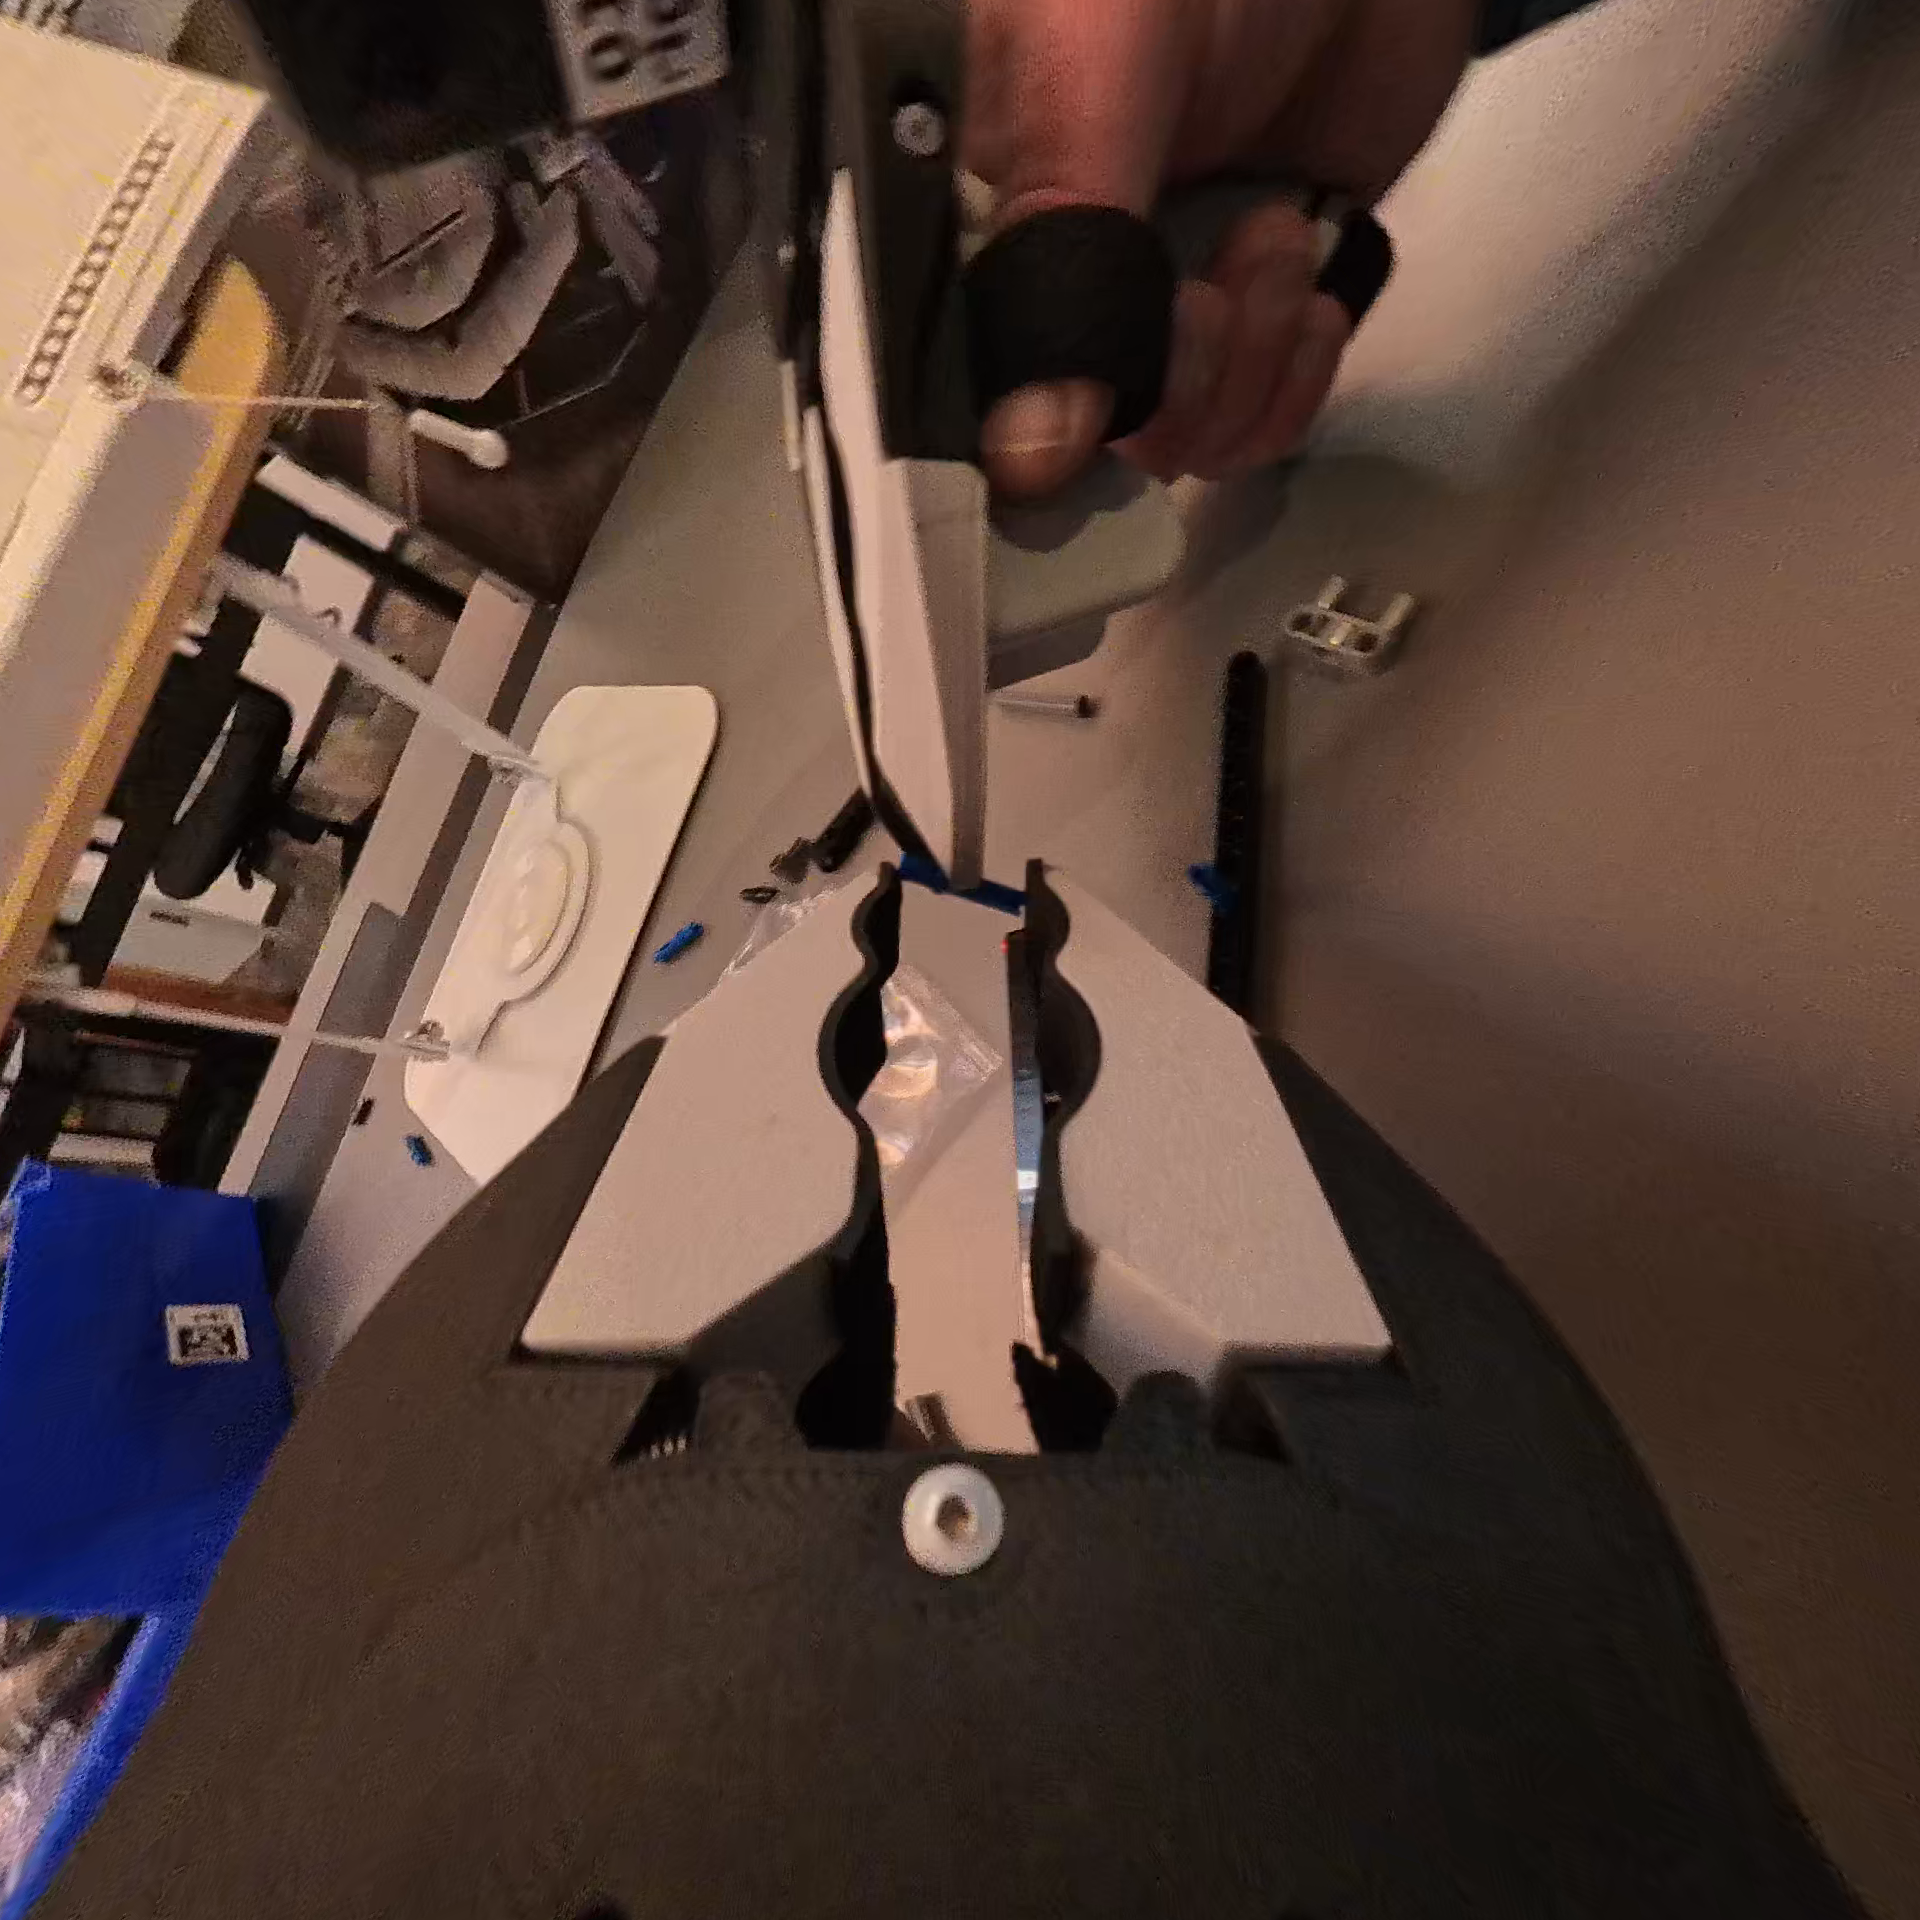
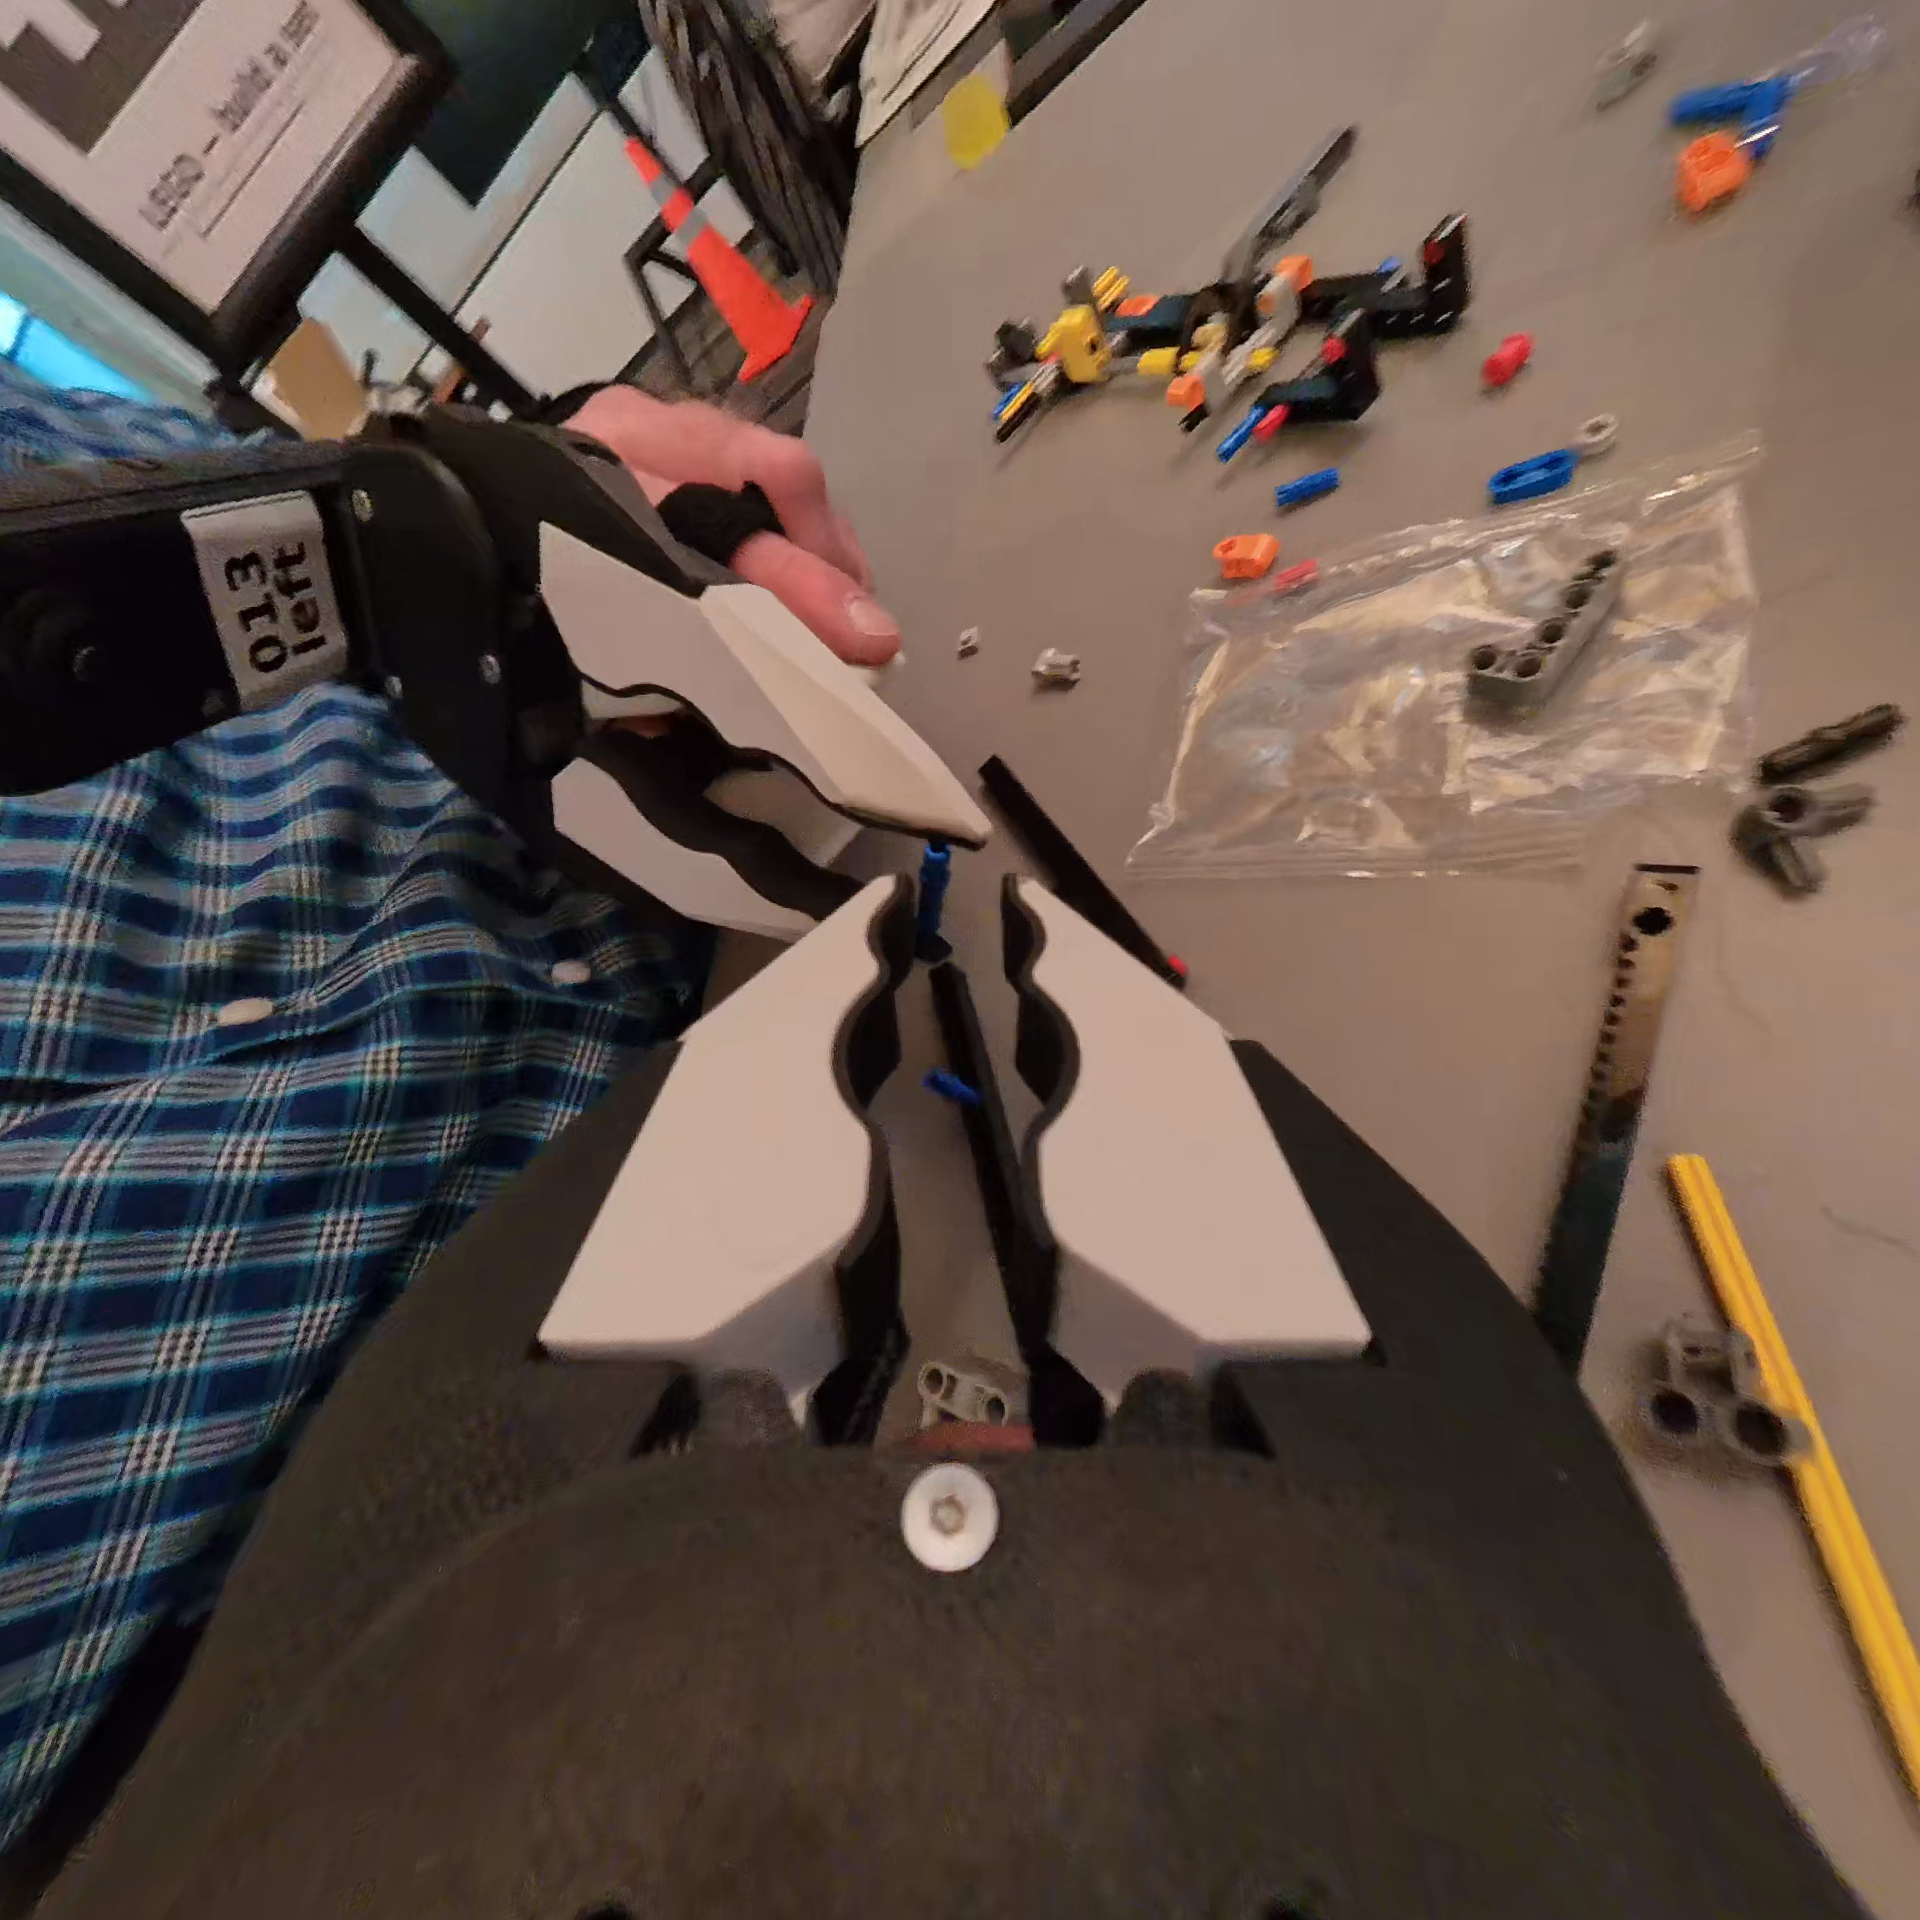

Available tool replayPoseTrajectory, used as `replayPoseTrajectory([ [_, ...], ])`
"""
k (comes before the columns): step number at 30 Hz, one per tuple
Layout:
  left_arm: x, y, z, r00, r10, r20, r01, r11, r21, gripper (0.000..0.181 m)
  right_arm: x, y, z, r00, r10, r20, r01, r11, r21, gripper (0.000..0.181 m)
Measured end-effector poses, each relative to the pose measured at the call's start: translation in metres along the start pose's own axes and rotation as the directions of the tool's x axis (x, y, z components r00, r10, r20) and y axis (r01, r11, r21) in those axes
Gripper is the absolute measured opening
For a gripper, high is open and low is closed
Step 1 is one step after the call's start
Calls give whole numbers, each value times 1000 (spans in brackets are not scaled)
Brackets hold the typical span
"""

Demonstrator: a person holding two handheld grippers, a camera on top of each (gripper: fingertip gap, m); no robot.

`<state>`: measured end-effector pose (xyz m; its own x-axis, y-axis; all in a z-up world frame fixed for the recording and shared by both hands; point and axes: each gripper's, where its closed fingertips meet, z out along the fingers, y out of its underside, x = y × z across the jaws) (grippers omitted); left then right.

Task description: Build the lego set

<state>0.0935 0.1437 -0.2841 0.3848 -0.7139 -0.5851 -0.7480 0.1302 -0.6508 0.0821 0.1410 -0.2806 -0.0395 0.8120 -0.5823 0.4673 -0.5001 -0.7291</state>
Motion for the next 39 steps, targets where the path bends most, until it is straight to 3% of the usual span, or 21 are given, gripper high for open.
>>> replayPoseTrajectory([
  [2,-6,-1,-1,998,-50,26,49,999,13,22,-4,-3,-1,1000,5,-3,-5,999,32,17],
  [8,-15,-11,-5,993,-100,70,94,992,78,22,-12,-10,2,1000,11,17,-13,994,110,2],
  [11,-13,-11,-7,994,-100,50,95,991,89,25,-12,-9,1,997,-48,-56,53,995,88,2],
  [13,-14,-14,-12,992,-122,8,121,987,108,27,-5,-7,-2,975,-138,-171,144,989,22,2],
  [16,-26,-16,-20,961,-267,-76,274,954,122,25,-8,-18,-11,890,-330,-314,328,943,-59,2],
  [20,-44,-27,-25,861,-482,-164,505,848,160,24,-6,-29,-19,667,-563,-488,505,823,-259,2],
  [24,-44,-33,-22,782,-574,-244,615,774,152,14,-10,-37,-20,487,-682,-545,580,720,-382,2],
  [31,-44,-40,-24,711,-631,-311,693,703,157,3,-13,-45,-25,290,-772,-566,638,596,-487,2],
  [34,-46,-41,-26,684,-647,-337,718,679,154,3,-14,-47,-25,268,-780,-566,652,579,-490,2],
  [39,-49,-44,-29,586,-694,-418,797,587,143,3,-19,-50,-28,310,-747,-588,677,608,-415,2],
])
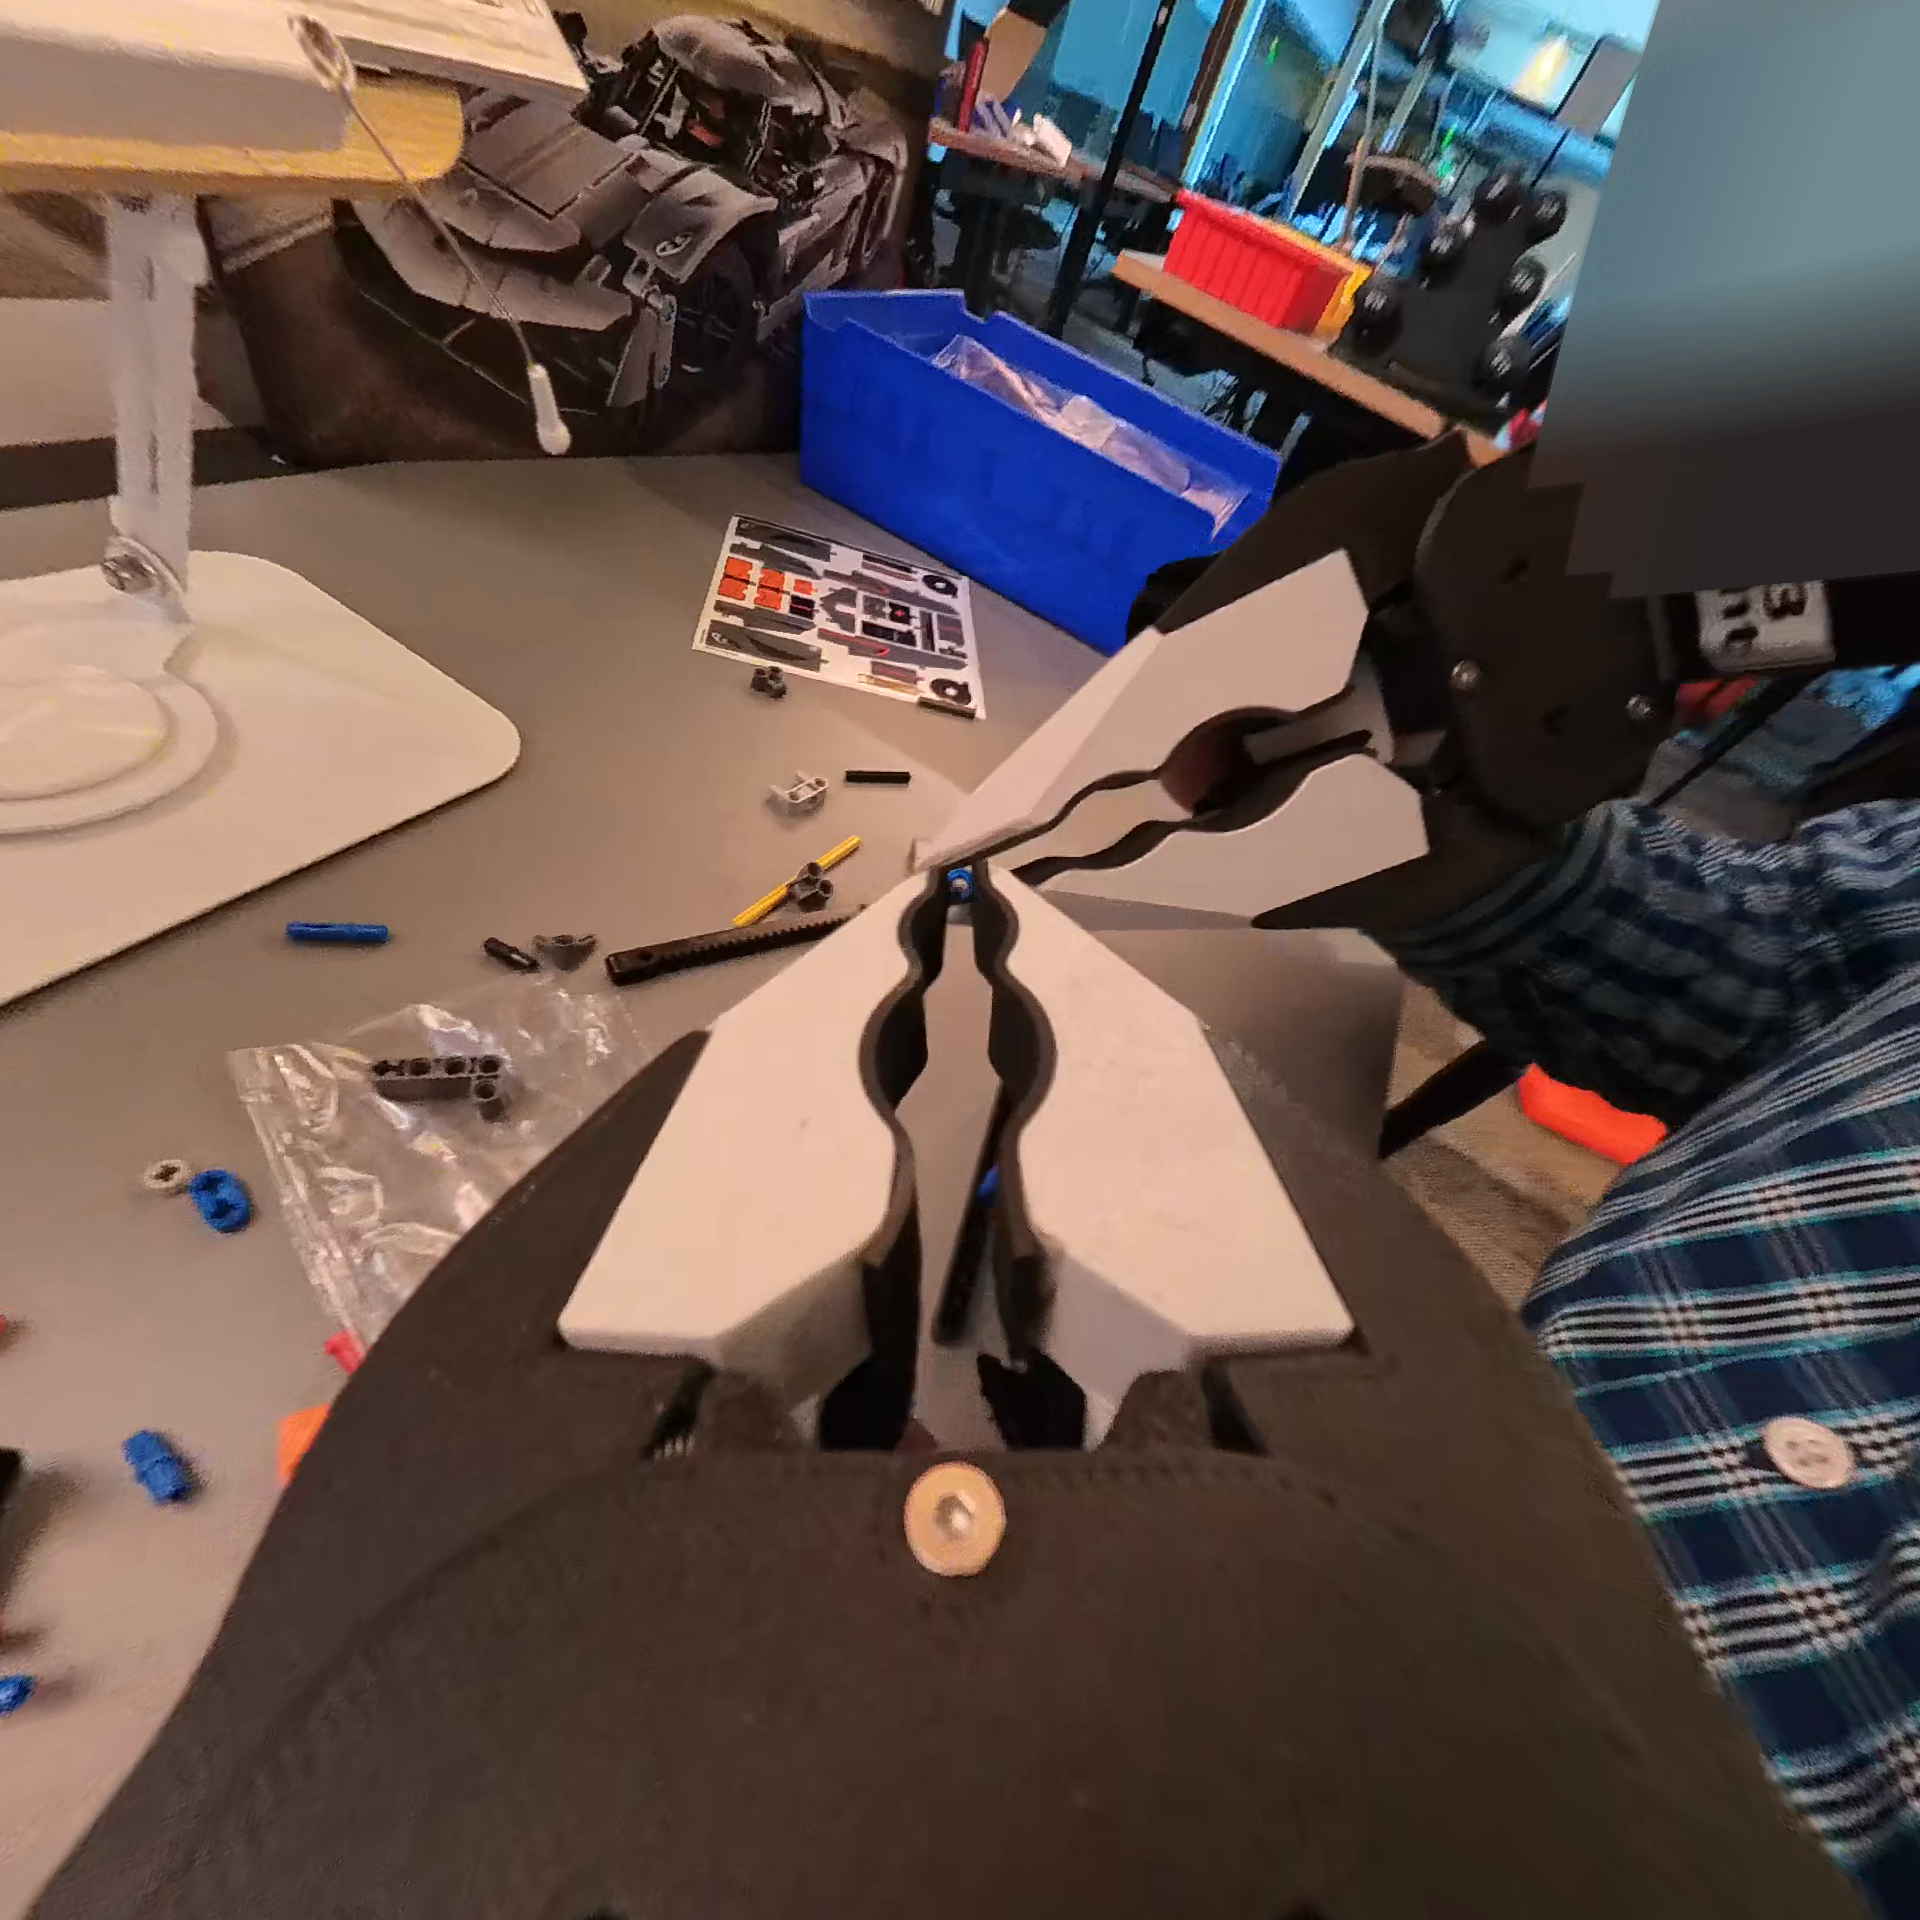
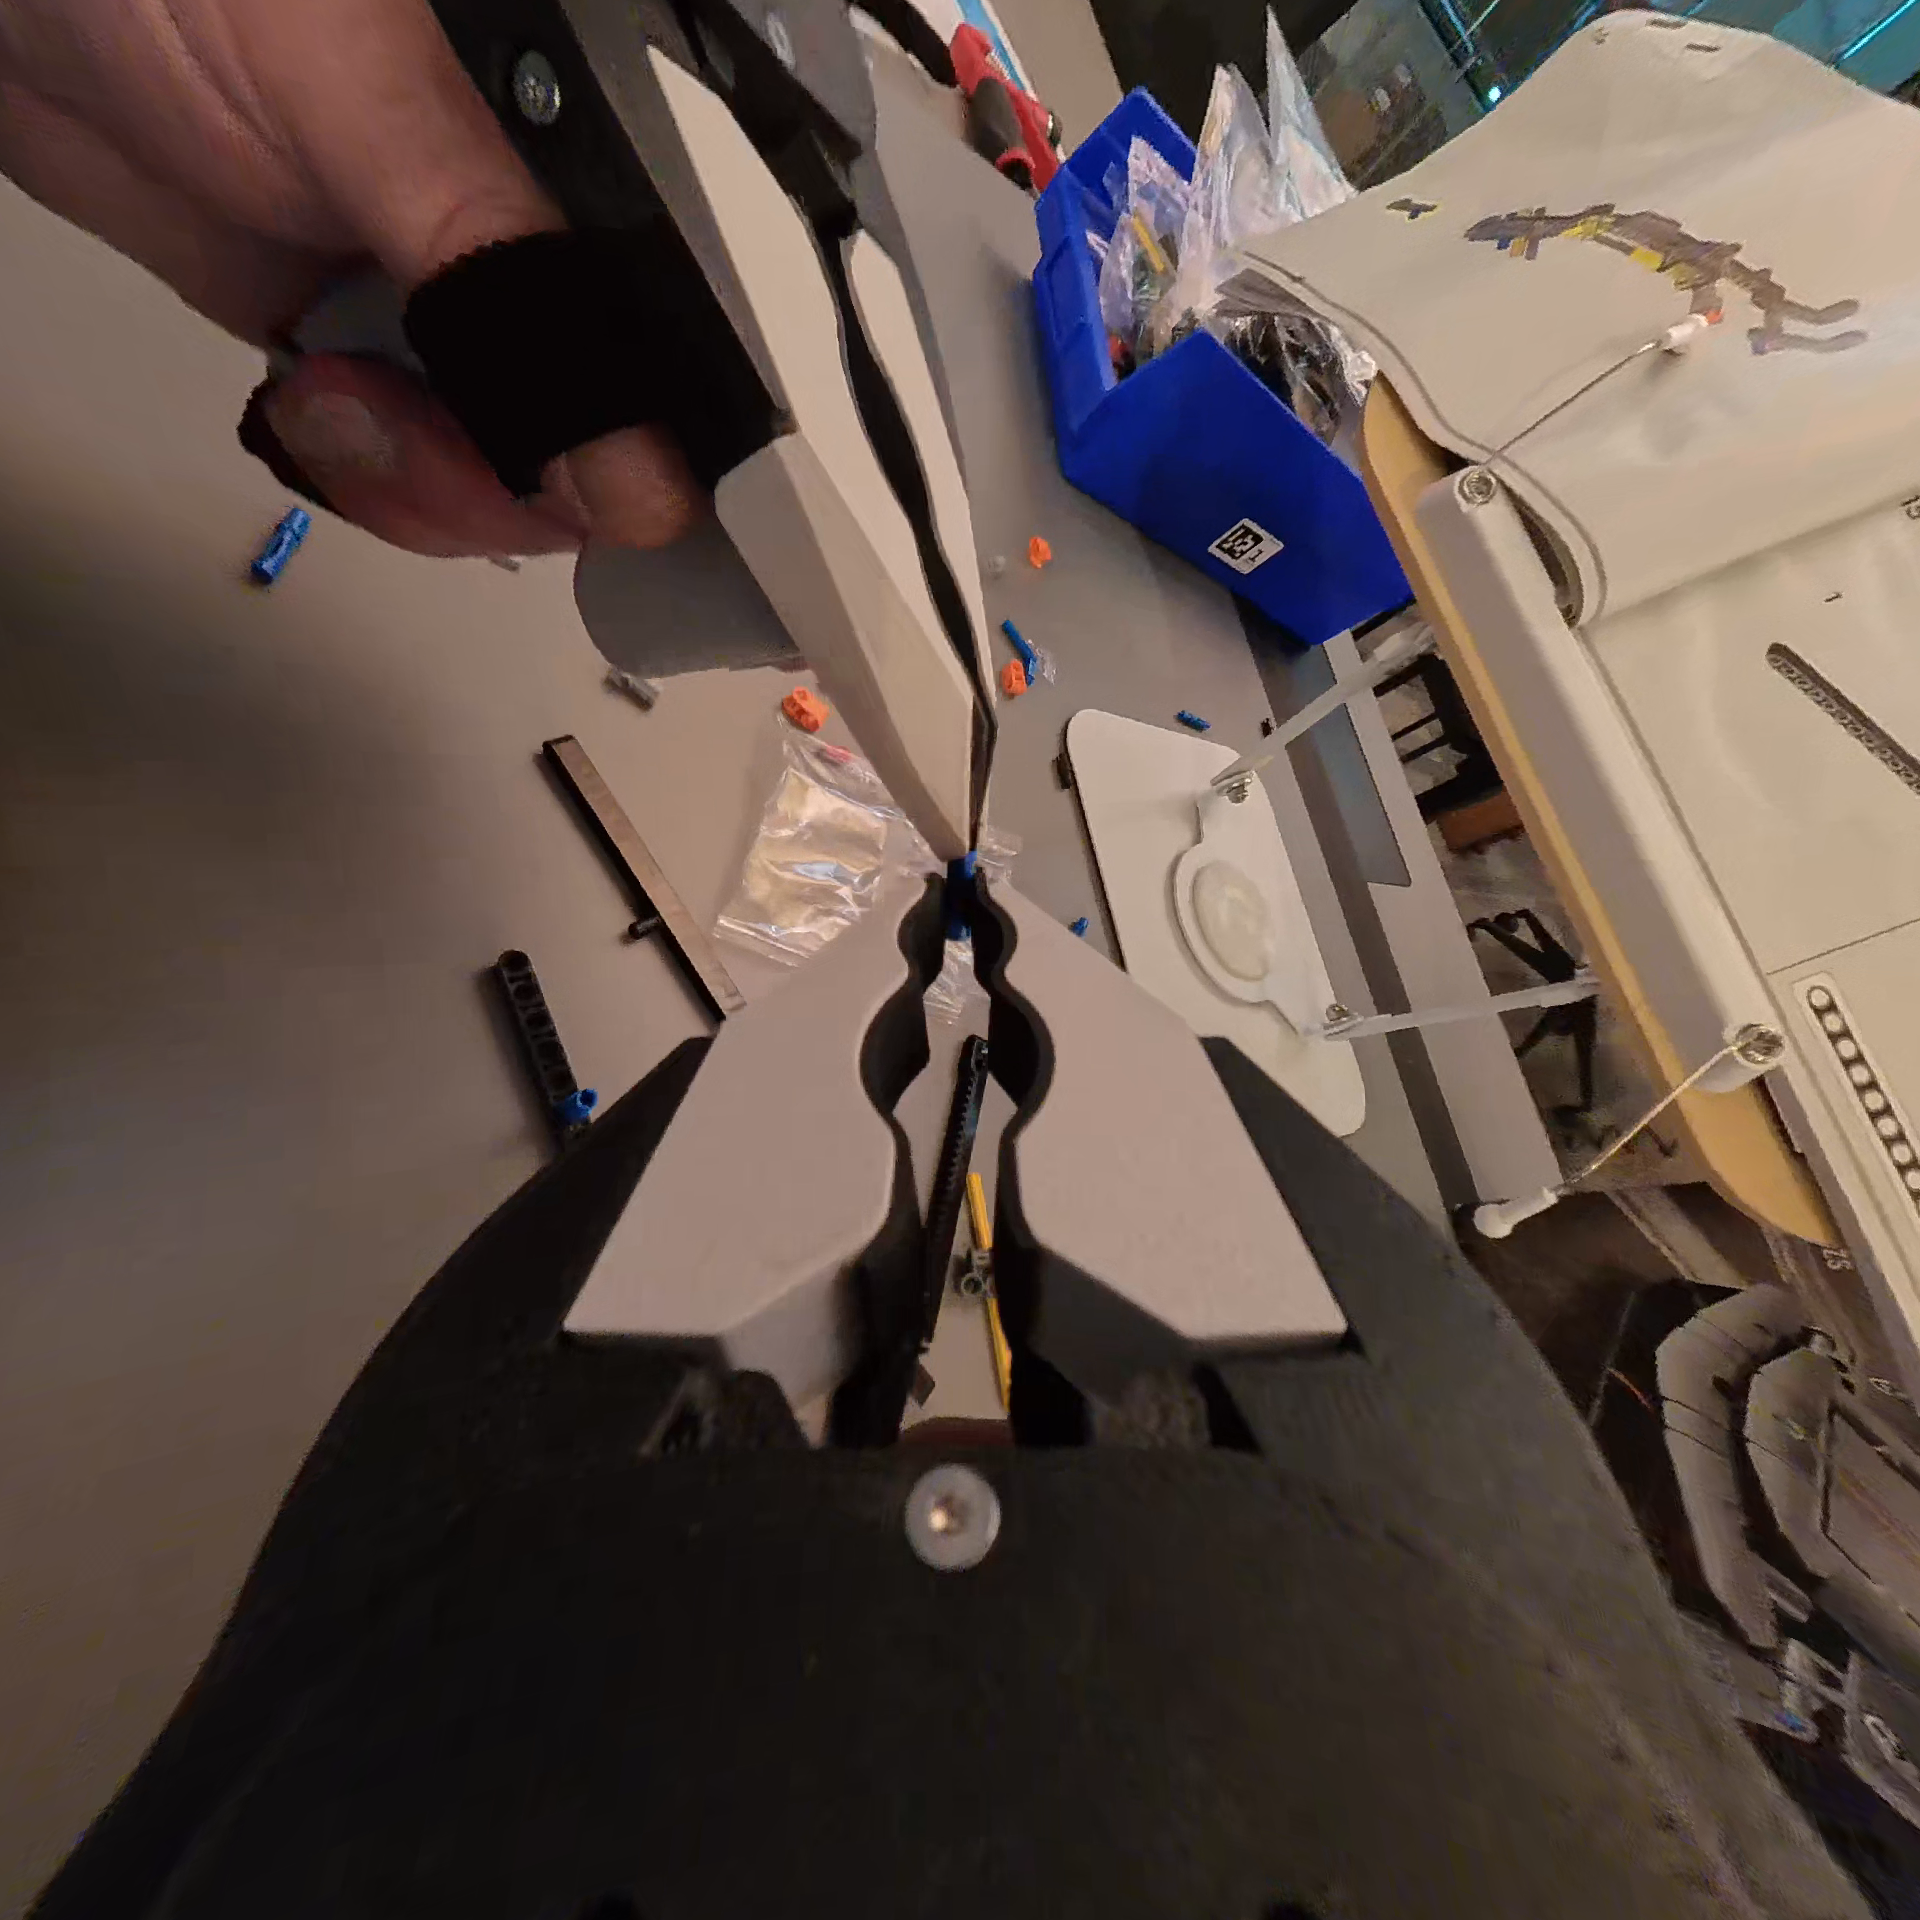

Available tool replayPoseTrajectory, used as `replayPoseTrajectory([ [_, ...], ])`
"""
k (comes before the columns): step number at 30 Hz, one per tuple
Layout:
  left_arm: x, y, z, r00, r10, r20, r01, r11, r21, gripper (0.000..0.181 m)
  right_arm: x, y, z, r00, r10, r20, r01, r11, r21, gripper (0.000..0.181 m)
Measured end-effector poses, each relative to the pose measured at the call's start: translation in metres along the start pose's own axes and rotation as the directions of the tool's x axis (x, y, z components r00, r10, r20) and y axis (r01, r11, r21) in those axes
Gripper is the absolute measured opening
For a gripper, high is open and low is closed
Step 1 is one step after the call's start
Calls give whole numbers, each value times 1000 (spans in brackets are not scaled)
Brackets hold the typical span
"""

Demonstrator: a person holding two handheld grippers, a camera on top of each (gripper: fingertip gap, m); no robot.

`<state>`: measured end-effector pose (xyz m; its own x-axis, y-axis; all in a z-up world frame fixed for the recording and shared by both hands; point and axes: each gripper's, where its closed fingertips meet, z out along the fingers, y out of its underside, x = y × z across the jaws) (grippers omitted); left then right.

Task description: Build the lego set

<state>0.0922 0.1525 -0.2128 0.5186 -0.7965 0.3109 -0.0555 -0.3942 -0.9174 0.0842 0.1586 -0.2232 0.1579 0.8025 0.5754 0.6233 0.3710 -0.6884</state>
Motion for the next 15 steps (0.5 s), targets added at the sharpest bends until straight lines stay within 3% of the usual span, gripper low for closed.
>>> replayPoseTrajectory([
  [9,5,-7,-3,976,-178,-130,187,980,66,3,2,-8,-7,983,169,73,-177,977,118,2],
  [15,5,-8,-4,960,-227,-161,242,967,78,2,2,-10,-8,980,183,79,-192,972,137,2],
])
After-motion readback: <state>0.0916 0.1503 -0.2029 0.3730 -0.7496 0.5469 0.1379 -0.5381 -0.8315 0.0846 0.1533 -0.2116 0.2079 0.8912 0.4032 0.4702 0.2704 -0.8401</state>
